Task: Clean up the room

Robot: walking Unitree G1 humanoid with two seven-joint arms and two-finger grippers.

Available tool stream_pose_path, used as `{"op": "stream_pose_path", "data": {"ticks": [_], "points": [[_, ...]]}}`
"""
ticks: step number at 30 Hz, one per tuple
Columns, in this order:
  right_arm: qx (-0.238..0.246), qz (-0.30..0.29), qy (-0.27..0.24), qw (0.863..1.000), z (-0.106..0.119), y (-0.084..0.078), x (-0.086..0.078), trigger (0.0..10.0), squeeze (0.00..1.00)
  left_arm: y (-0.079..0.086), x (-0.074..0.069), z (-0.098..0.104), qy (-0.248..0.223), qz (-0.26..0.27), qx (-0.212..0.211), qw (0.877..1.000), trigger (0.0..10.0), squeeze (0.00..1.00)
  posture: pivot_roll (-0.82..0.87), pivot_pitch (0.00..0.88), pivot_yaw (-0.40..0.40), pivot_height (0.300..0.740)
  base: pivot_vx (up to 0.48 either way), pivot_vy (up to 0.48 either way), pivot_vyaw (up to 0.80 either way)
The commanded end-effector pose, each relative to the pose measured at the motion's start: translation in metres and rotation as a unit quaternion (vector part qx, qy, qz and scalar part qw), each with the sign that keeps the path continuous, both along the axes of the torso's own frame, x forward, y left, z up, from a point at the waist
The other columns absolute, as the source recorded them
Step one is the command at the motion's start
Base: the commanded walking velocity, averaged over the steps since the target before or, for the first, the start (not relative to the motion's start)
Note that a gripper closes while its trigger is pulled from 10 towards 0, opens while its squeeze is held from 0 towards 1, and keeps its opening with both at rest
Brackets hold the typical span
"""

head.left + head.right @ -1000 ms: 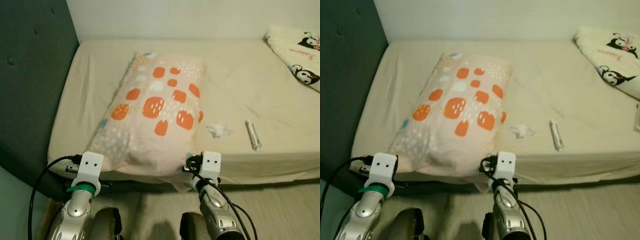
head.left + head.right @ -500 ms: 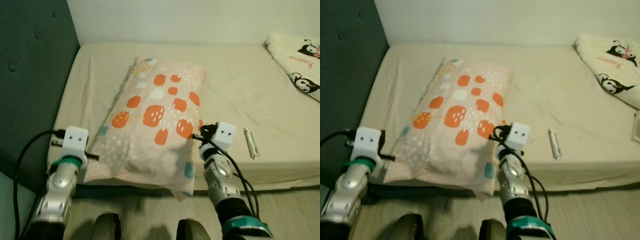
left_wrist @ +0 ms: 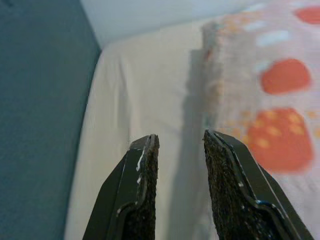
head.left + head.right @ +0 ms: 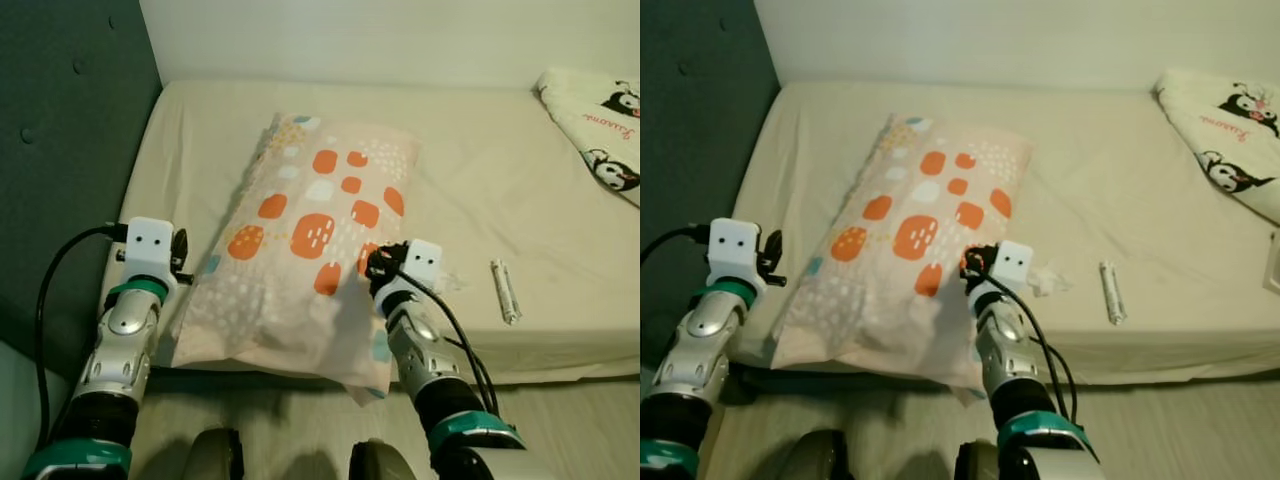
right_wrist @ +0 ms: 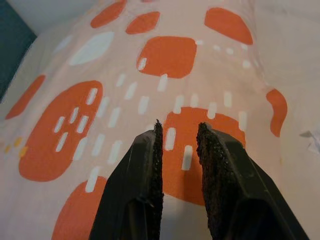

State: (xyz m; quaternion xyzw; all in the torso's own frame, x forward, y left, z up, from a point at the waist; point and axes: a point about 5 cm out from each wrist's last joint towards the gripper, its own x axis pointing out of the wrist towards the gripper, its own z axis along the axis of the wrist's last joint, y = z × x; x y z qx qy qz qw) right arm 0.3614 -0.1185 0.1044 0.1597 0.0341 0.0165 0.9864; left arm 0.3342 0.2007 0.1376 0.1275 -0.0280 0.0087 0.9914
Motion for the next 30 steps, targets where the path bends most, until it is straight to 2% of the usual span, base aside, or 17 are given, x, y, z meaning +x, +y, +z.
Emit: {"op": "stream_pose_path", "data": {"ticks": [1, 4, 5, 8, 10, 16, 19, 26, 28, 30], "points": [[-0.005, 0.001, -0.003, 1.000, -0.007, -0.001, -0.007, 10.0, 0.00, -0.016, -0.010, -0.008, 0.012, -0.035, 0.020, 0.999, 10.0, 0.00, 0.05, 0.083, 0.002, 0.646, 0.000, 0.000, 0.00], [-0.004, -0.001, -0.008, 1.000, -0.008, -0.002, -0.010, 10.0, 0.00, -0.021, -0.014, -0.010, 0.012, -0.045, 0.021, 0.999, 10.0, 0.00, 0.06, 0.081, 0.002, 0.651, 0.000, 0.000, 0.00], [-0.019, 0.006, -0.013, 1.000, -0.013, -0.001, -0.017, 10.0, 0.00, -0.032, -0.024, -0.016, 0.017, -0.066, 0.014, 0.998, 10.0, 0.00, 0.06, 0.073, 0.006, 0.661, 0.000, 0.000, 0.00], [-0.024, 0.009, -0.013, 1.000, -0.015, -0.001, -0.020, 10.0, 0.00, -0.034, -0.027, -0.019, 0.019, -0.074, 0.013, 0.997, 10.0, 0.00, 0.05, 0.068, 0.007, 0.666, 0.000, 0.000, 0.00], [-0.034, 0.013, -0.010, 0.999, -0.023, -0.001, -0.029, 10.0, 0.00, -0.046, -0.040, -0.029, 0.032, -0.103, 0.034, 0.994, 10.0, 0.00, 0.05, 0.060, 0.007, 0.676, 0.000, 0.000, 0.00], [-0.040, 0.008, 0.008, 0.999, -0.040, -0.004, -0.048, 10.0, 0.00, -0.055, -0.057, -0.041, 0.052, -0.100, 0.028, 0.993, 10.0, 0.00, 0.06, 0.048, 0.008, 0.691, 0.000, 0.000, 0.00], [-0.041, 0.002, 0.015, 0.999, -0.046, -0.006, -0.056, 10.0, 0.00, -0.054, -0.060, -0.041, 0.061, -0.091, 0.018, 0.994, 10.0, 0.00, 0.06, 0.039, 0.020, 0.701, 0.000, 0.000, 0.00], [-0.047, 0.003, 0.040, 0.998, -0.055, -0.007, -0.063, 10.0, 0.00, -0.048, -0.059, -0.046, 0.079, -0.065, 0.007, 0.995, 10.0, 0.00, 0.06, 0.038, 0.028, 0.721, 0.000, 0.000, 0.00], [-0.060, 0.002, 0.086, 0.994, -0.073, -0.009, -0.070, 10.0, 0.00, -0.038, -0.062, -0.064, 0.120, -0.012, -0.041, 0.992, 10.0, 0.00, 0.06, 0.037, 0.032, 0.721, 0.000, 0.000, 0.00], [-0.067, -0.006, 0.092, 0.993, -0.075, -0.012, -0.071, 10.0, 0.00, -0.036, -0.063, -0.069, 0.131, -0.007, -0.037, 0.991, 10.0, 0.00, 0.06, 0.040, 0.033, 0.721, 0.000, 0.000, 0.00]]}}
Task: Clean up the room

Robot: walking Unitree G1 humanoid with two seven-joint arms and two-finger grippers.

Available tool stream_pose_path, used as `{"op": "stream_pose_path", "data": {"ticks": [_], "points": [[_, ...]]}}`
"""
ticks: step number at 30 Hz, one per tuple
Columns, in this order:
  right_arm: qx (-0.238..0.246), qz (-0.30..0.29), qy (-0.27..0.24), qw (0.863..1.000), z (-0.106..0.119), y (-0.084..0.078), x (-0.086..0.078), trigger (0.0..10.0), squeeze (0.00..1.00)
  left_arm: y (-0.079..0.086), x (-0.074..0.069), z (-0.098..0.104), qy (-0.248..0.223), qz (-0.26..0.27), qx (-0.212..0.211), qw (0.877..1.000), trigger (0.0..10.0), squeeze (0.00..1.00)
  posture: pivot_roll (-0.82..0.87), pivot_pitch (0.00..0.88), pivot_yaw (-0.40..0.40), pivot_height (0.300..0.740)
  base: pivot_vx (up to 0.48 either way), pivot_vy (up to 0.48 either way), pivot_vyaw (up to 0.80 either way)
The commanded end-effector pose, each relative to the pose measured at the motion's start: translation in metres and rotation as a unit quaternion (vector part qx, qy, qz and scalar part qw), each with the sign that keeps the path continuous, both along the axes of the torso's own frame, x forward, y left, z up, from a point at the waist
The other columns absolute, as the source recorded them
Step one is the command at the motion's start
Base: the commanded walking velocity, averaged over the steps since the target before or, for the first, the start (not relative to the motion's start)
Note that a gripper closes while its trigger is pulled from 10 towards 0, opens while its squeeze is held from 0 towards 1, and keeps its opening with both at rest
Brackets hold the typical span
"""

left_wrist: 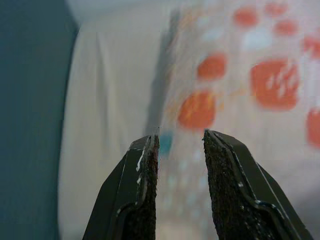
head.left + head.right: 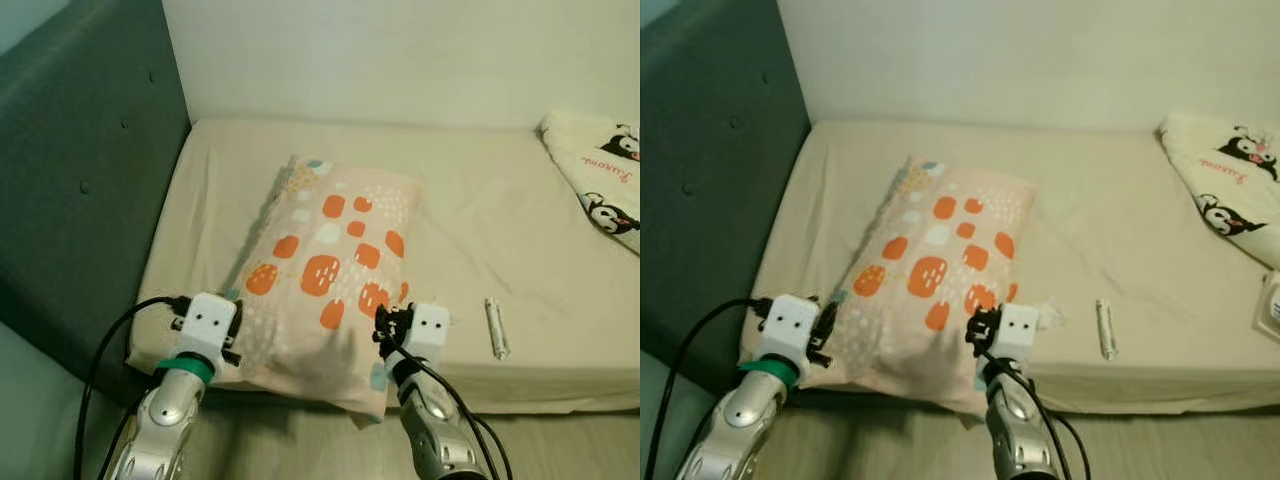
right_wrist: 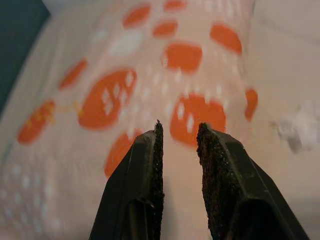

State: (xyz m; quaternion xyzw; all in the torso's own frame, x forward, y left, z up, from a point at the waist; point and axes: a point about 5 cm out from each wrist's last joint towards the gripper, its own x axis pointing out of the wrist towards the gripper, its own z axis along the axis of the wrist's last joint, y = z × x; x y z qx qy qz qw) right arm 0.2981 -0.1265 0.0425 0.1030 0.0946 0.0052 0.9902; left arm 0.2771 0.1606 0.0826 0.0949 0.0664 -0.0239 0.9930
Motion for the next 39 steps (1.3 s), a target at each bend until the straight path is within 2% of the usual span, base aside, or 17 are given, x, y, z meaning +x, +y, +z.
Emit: {"op": "stream_pose_path", "data": {"ticks": [1, 4, 11, 13, 15, 27, 39], "points": [[-0.015, -0.013, 0.033, 0.999, -0.014, -0.005, -0.009, 10.0, 0.00, 0.005, -0.007, -0.017, 0.041, 0.014, 0.004, 0.999, 10.0, 0.00, 0.06, 0.040, 0.033, 0.721, 0.000, 0.000, 0.00], [-0.042, -0.019, 0.032, 0.998, -0.014, -0.008, -0.009, 10.0, 0.00, 0.004, -0.009, -0.017, 0.042, 0.006, 0.012, 0.999, 10.0, 0.00, 0.05, 0.038, 0.045, 0.721, 0.000, 0.000, 0.00], [-0.042, -0.035, 0.042, 0.998, -0.014, -0.006, -0.012, 10.0, 0.00, 0.000, -0.010, -0.008, 0.027, -0.017, 0.013, 0.999, 10.0, 0.00, 0.06, 0.043, 0.060, 0.721, 0.000, 0.000, 0.00], [-0.039, -0.030, 0.040, 0.998, -0.014, -0.004, -0.011, 10.0, 0.00, 0.002, -0.007, -0.001, 0.005, -0.012, 0.034, 0.999, 10.0, 0.00, 0.06, 0.044, 0.058, 0.721, 0.000, 0.000, 0.00], [-0.040, -0.027, 0.039, 0.998, -0.014, -0.003, -0.011, 10.0, 0.00, 0.003, -0.006, 0.001, 0.000, -0.008, 0.036, 0.999, 10.0, 0.00, 0.07, 0.044, 0.056, 0.721, 0.000, 0.000, 0.00], [-0.035, 0.005, 0.023, 0.999, -0.007, 0.009, -0.006, 10.0, 0.00, 0.010, -0.009, 0.012, -0.024, 0.017, 0.015, 0.999, 10.0, 0.00, 0.08, 0.038, 0.032, 0.721, 0.000, 0.000, 0.00], [-0.040, 0.012, 0.028, 0.999, -0.009, 0.010, -0.006, 10.0, 0.00, 0.010, -0.010, 0.013, -0.027, 0.028, 0.008, 0.999, 10.0, 0.00, 0.08, 0.028, 0.017, 0.721, 0.311, 0.000, 0.00]]}}
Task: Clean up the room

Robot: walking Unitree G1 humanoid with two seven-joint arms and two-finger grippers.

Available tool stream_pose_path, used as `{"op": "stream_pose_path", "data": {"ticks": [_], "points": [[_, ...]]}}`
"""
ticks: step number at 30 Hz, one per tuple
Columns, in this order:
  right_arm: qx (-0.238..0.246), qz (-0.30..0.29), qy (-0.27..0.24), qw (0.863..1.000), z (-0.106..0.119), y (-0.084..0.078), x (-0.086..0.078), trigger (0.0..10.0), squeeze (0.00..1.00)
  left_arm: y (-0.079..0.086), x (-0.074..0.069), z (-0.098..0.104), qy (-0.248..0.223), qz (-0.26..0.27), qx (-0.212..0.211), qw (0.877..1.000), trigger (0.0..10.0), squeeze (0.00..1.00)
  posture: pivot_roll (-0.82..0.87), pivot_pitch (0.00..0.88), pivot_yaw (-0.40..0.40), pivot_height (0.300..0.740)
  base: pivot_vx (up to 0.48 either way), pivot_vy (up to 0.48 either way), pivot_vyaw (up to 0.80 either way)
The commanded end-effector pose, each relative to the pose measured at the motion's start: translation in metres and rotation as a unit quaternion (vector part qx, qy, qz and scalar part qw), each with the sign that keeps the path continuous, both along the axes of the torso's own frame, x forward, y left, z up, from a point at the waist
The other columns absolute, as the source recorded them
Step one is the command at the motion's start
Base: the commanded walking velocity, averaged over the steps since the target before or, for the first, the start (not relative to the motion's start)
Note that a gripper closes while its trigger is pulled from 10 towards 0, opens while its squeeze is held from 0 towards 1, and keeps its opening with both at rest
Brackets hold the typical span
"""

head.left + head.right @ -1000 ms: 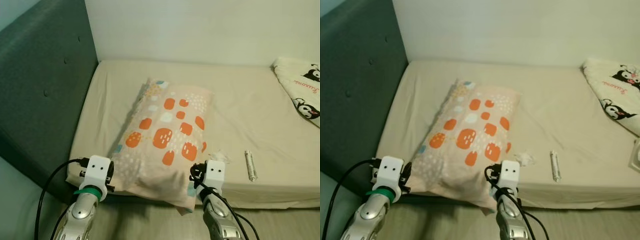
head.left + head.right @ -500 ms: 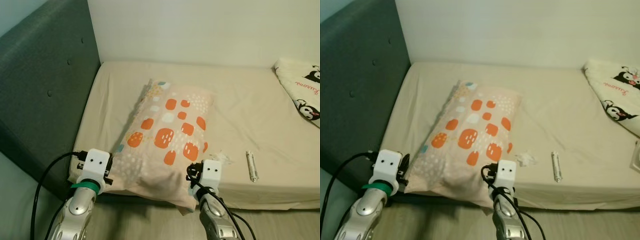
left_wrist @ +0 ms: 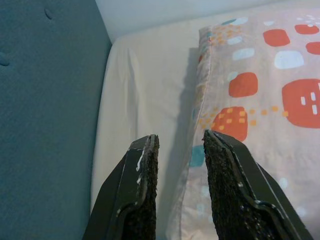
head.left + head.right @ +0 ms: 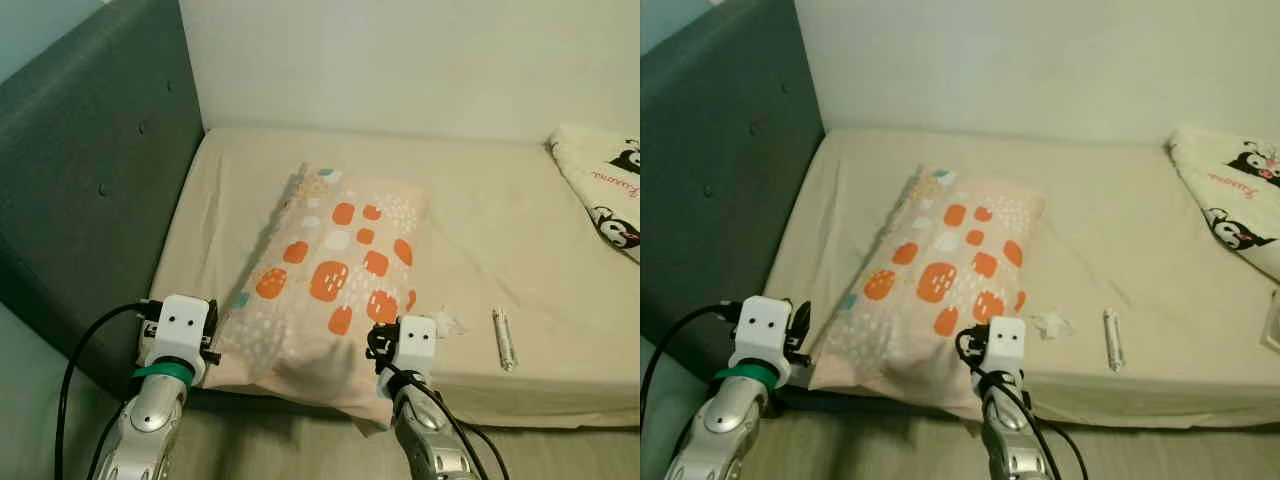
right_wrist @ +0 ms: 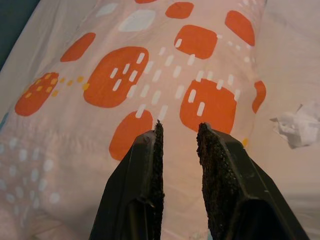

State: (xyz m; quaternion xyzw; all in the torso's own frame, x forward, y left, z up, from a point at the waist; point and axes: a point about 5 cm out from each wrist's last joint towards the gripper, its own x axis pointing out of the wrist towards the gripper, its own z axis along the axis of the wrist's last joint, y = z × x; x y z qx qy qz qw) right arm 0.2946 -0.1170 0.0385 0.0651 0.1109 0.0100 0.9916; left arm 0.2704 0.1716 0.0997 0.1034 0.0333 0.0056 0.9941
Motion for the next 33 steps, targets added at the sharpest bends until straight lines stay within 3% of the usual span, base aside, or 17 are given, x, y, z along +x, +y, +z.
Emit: {"op": "stream_pose_path", "data": {"ticks": [1, 20, 33], "points": [[-0.003, 0.001, 0.015, 1.000, -0.0053, -0.0004, -0.0027, 10.0, 0.00, -0.0009, -0.0036, -0.0041, 0.009, 0.003, -0.002, 1.000, 10.0, 0.00, 0.08, 0.027, 0.016, 0.721, 0.345, 0.000, 0.00], [-0.007, 0.001, 0.033, 0.999, -0.0102, -0.0003, -0.0048, 10.0, 0.00, 0.0002, -0.0042, -0.0013, 0.003, 0.004, -0.002, 1.000, 10.0, 0.00, 0.09, 0.037, 0.016, 0.721, 0.337, 0.000, -0.08], [-0.005, 0.008, 0.031, 0.999, -0.0084, 0.0003, -0.0027, 10.0, 0.00, 0.0049, -0.0053, 0.0007, -0.012, 0.047, 0.009, 0.999, 10.0, 0.00, 0.08, 0.051, 0.013, 0.721, 0.000, 0.000, 0.00]]}}
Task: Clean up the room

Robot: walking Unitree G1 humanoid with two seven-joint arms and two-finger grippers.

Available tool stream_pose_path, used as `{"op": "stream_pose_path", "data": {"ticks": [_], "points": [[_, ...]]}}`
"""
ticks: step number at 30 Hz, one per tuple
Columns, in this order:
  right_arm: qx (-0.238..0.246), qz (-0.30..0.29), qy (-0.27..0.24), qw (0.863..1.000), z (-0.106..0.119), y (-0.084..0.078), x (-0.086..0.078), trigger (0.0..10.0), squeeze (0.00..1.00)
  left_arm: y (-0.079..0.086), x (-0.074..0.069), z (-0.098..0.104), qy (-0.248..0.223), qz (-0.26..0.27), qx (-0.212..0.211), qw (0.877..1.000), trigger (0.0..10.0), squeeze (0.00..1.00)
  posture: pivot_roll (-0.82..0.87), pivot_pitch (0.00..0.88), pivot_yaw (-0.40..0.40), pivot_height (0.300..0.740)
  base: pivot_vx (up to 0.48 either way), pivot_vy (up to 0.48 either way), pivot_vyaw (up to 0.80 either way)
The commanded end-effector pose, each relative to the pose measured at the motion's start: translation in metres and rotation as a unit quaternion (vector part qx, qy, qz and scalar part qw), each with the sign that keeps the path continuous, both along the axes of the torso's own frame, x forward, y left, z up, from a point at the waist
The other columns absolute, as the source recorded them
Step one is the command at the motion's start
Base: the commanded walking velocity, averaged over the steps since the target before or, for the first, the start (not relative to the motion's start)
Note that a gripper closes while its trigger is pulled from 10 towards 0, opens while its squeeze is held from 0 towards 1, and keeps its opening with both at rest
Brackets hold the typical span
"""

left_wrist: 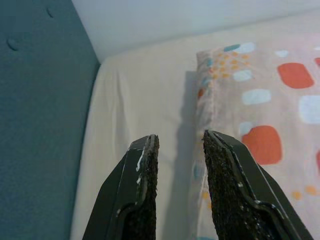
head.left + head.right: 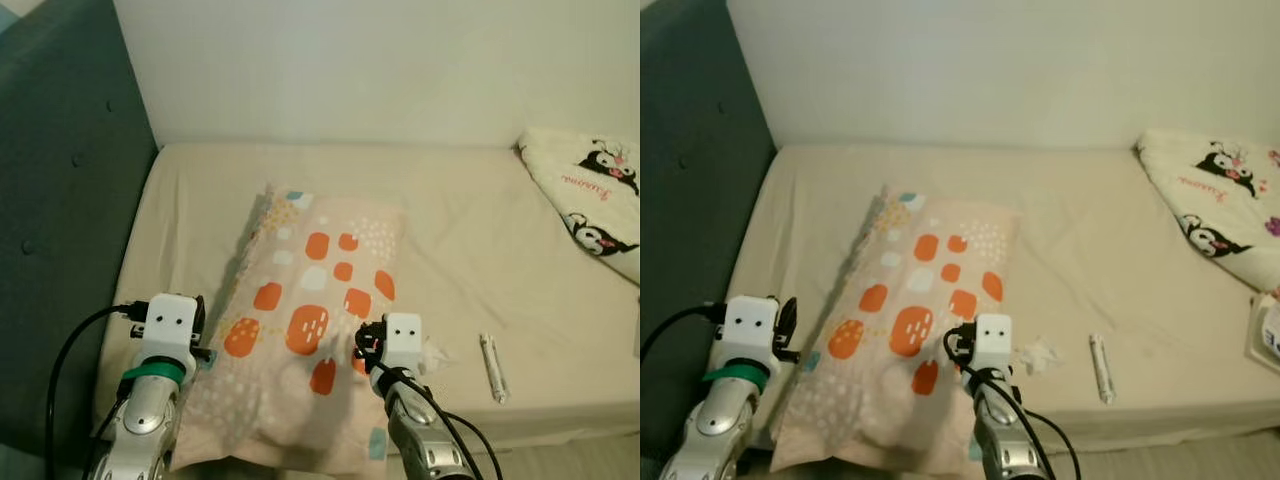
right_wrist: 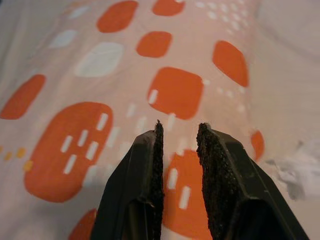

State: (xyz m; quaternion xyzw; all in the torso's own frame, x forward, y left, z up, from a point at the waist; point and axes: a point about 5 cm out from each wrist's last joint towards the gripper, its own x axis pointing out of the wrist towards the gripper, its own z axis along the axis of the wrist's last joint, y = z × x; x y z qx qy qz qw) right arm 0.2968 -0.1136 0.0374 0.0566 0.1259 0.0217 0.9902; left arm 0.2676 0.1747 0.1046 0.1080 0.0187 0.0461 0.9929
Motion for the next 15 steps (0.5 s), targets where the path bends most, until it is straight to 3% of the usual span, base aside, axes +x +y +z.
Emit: {"op": "stream_pose_path", "data": {"ticks": [1, 15], "points": [[0.002, -0.006, 0.016, 1.000, -0.0073, -0.0031, -0.0049, 10.0, 0.00, 0.0018, -0.0025, -0.0043, 0.007, 0.008, 0.002, 1.000, 10.0, 0.00, 0.08, 0.051, 0.013, 0.721, 0.000, 0.000, 0.00], [0.011, 0.003, 0.011, 1.000, -0.0039, -0.0014, 0.0002, 10.0, 0.00, -0.0061, -0.0048, -0.0113, 0.030, -0.010, 0.011, 0.999, 10.0, 0.00, 0.09, 0.057, 0.021, 0.721, 0.000, 0.000, 0.00]]}}
